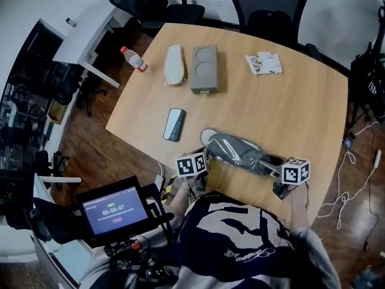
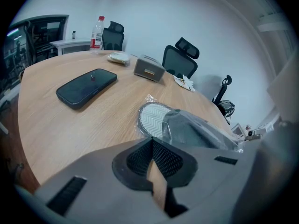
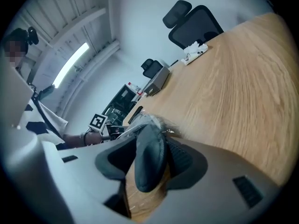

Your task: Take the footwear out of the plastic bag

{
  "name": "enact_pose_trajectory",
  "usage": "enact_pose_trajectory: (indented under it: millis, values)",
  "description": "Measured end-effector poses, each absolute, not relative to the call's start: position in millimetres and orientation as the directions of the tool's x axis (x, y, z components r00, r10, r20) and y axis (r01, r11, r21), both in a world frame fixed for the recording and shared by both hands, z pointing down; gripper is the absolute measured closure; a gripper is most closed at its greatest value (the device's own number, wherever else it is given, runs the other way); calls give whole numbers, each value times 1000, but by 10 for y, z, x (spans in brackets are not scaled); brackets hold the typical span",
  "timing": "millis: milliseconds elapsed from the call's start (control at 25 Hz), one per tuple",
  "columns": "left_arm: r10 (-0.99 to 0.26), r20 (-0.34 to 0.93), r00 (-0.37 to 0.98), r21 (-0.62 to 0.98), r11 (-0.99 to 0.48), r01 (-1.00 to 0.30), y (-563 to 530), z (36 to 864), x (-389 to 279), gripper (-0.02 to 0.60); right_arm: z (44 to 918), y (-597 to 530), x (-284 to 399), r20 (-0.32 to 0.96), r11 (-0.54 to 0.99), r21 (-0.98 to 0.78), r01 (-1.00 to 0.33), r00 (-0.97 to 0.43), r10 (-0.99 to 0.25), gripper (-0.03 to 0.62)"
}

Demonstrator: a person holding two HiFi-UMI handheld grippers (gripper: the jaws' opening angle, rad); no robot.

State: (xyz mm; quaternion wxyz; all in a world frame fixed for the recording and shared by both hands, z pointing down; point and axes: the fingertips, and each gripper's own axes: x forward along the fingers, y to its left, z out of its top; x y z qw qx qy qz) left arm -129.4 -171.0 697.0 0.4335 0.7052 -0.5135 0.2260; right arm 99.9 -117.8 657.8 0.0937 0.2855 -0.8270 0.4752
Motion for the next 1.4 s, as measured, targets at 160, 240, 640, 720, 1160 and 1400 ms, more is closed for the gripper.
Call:
enact_pose_trajectory:
  millis: [160,240,640,720,1160,1400]
  values:
    - [-529,764,371,388,-82,-918,-1722,6979,-1289,578,6471,-1202,1027,324,347,-801,-488,-840,-434,433]
    - [-522,762,383,405,-77,-911,-1726,6990,-1285,578,6306,-1243,1060,198,344,-849,-400,-846,-495,513]
    - [-509,758,408,438,-67,-897,-1791,7057,-1249,578,6545,-1306,880,359,357,-769,-530,-820,-445,500]
    - [-509,758,408,437,-68,-897,-1800,7057,-1239,578,6566,-1326,901,373,327,-770,-547,-803,-465,510]
    - [-510,760,404,431,-71,-900,-1773,7001,-1315,578,6357,-1089,1073,401,277,-759,-590,-758,-514,525]
    - [-559,771,306,240,-190,-952,-1858,6974,-1307,578,6309,-870,1234,437,219,-754,-619,-722,-537,525]
